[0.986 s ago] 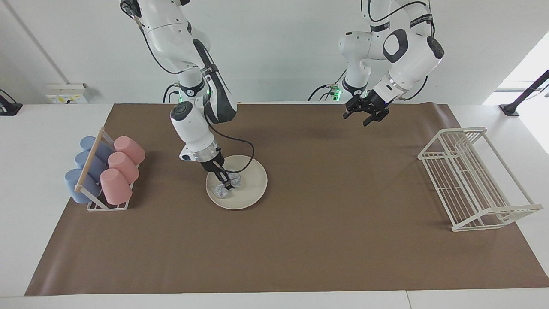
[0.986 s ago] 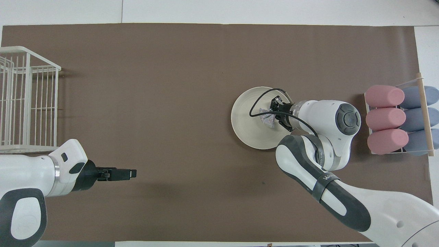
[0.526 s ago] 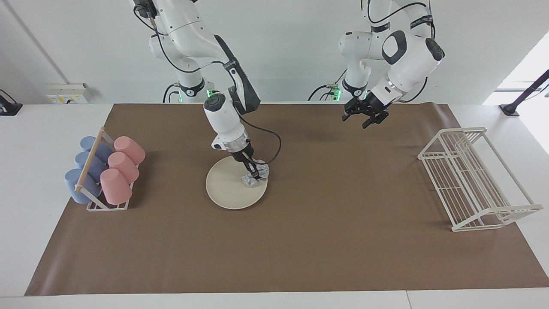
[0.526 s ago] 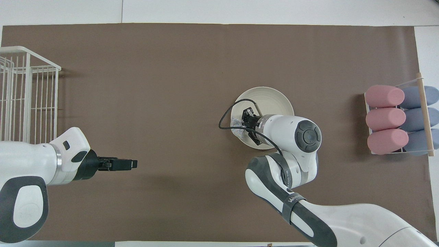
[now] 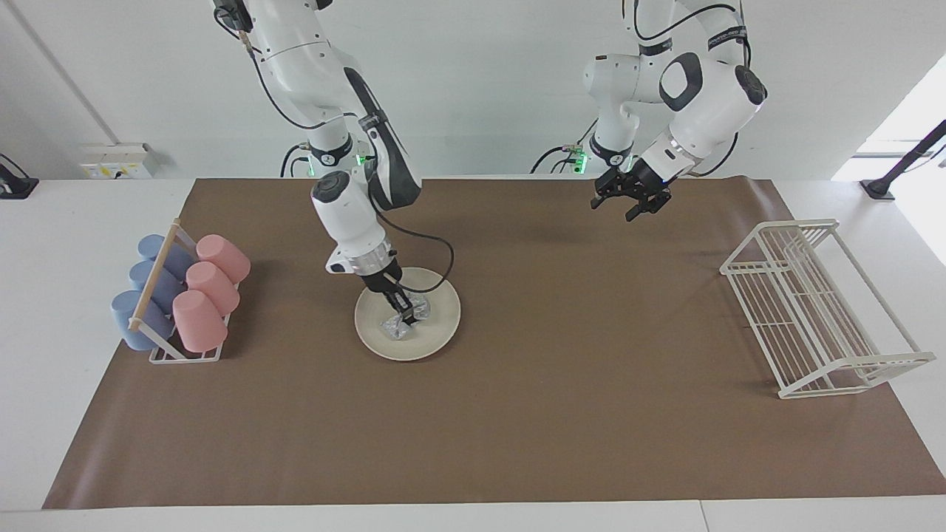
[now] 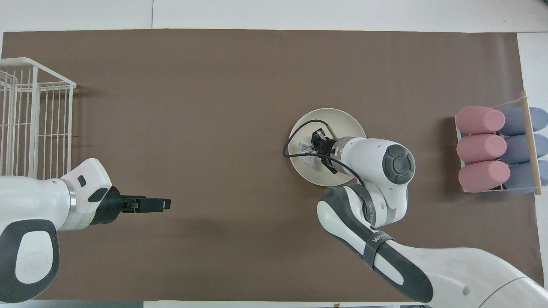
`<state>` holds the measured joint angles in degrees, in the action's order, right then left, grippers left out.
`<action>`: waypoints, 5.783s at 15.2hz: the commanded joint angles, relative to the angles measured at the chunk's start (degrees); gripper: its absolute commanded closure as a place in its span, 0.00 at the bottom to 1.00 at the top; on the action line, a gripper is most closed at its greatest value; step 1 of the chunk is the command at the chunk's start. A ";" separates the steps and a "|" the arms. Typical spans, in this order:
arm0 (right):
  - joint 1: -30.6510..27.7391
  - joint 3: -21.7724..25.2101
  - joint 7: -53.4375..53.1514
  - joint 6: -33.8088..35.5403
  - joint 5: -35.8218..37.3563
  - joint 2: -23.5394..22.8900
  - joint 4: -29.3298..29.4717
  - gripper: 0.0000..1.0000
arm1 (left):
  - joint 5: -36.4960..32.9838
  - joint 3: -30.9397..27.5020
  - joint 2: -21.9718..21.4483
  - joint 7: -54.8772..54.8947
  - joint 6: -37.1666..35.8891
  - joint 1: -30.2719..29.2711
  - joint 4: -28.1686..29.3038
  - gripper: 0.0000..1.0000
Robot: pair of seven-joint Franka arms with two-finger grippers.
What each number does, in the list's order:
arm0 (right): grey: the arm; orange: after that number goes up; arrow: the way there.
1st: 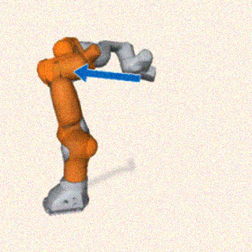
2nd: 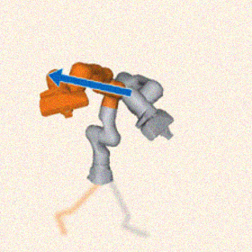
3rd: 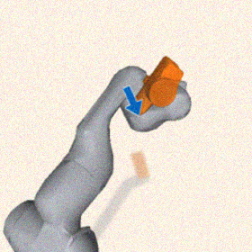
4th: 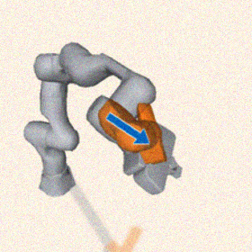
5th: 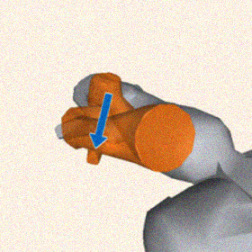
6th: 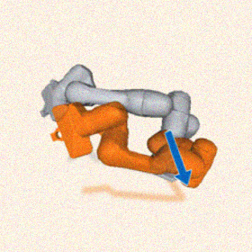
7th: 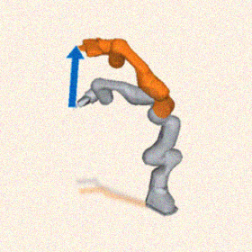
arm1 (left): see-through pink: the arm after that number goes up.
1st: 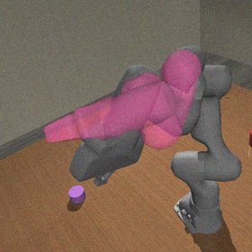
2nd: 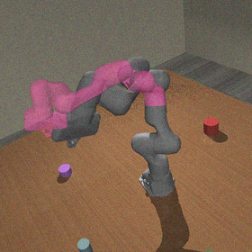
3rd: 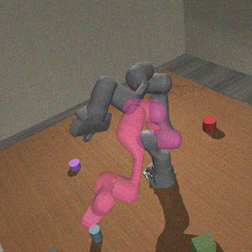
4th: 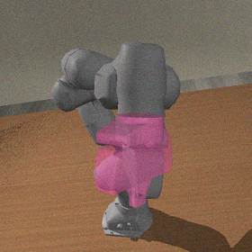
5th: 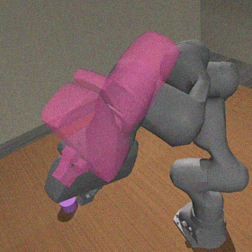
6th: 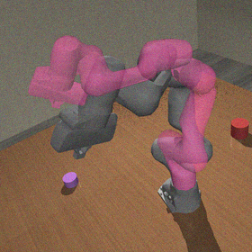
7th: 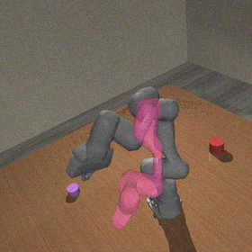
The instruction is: Wipe plate with sponge
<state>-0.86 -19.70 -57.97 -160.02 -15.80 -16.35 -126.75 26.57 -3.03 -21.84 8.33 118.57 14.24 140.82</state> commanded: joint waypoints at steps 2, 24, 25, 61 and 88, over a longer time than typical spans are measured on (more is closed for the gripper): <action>-0.02 -0.25 1.46 0.67 -0.81 -2.19 -1.39 1.00 | -1.26 0.04 0.48 -0.95 0.08 -0.44 -0.72 0.00; 12.19 0.01 -39.91 42.64 3.67 17.49 15.89 1.00 | -1.09 0.04 0.48 -4.97 0.18 -3.51 -0.89 0.00; 12.63 -0.43 -43.42 46.77 4.02 18.02 19.14 1.00 | 0.22 -0.13 0.48 -5.17 0.00 -3.60 -0.89 0.00; 24.59 -1.66 -66.17 57.00 14.40 17.14 29.63 0.58 | 45.94 -0.05 1.36 -8.42 -12.13 8.09 -5.64 1.00; -9.10 7.88 54.26 67.39 14.22 22.86 29.28 0.00 | -19.07 4.96 18.67 -49.38 -31.88 9.58 -39.12 1.00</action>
<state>-13.28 -16.81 -8.74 -90.29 -2.54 6.66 -97.42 13.75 2.55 -5.82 -39.04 92.82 22.39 106.60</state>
